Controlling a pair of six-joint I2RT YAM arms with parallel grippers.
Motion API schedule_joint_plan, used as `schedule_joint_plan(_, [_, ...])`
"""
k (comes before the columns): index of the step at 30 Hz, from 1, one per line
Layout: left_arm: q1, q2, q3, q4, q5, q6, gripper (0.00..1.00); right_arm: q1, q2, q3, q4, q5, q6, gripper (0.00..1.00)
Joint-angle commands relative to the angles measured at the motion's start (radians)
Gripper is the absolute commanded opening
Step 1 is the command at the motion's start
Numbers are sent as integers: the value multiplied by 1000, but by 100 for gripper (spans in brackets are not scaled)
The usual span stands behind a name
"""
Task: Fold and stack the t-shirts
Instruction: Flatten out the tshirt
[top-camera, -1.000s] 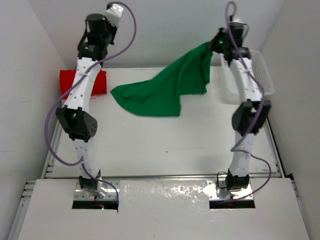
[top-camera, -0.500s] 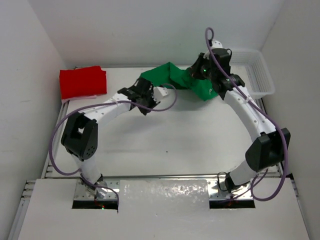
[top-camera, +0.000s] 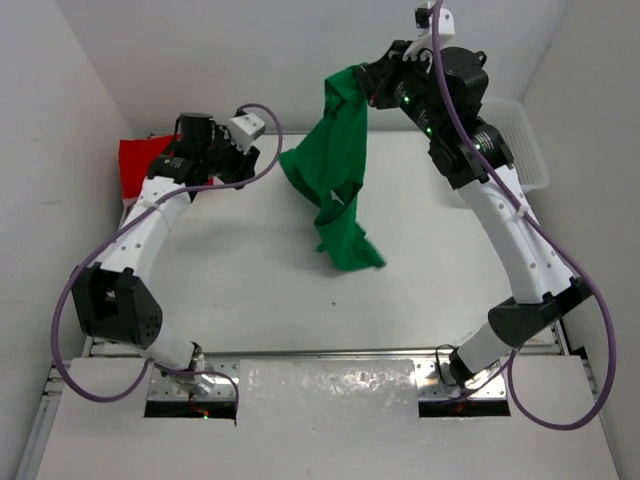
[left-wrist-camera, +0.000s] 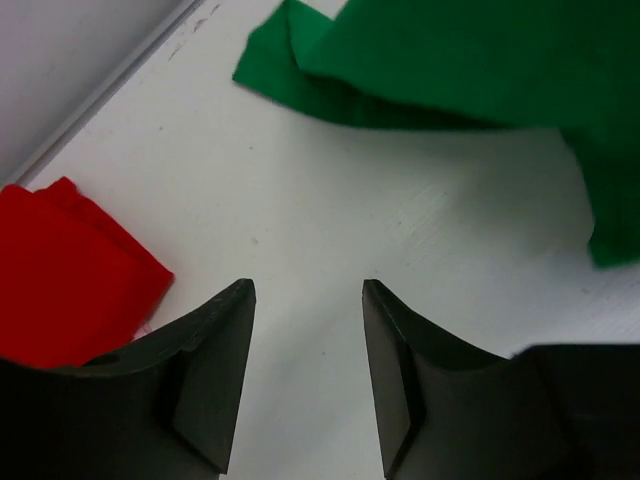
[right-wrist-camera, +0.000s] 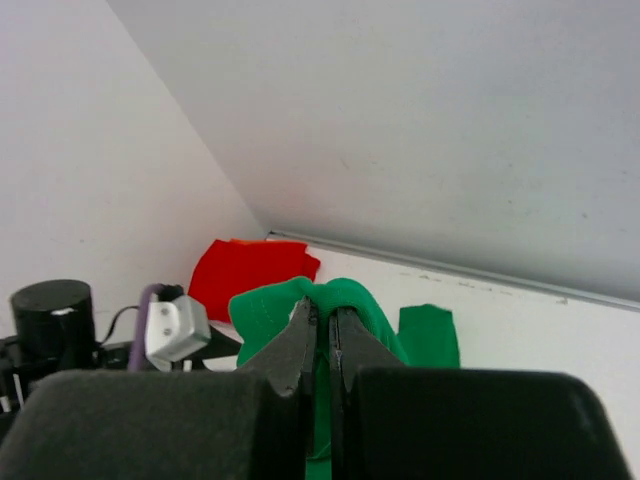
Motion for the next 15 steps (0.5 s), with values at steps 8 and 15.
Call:
schedule_joint_plan(8, [0,-72,-63,-116,183,128,47,-94,-92,-160,-83,47,-40,0])
schedule_joint_plan(15, [-227,-36,-311,-76,23,170,49,-190,-257,-549,-1,-85,4,0])
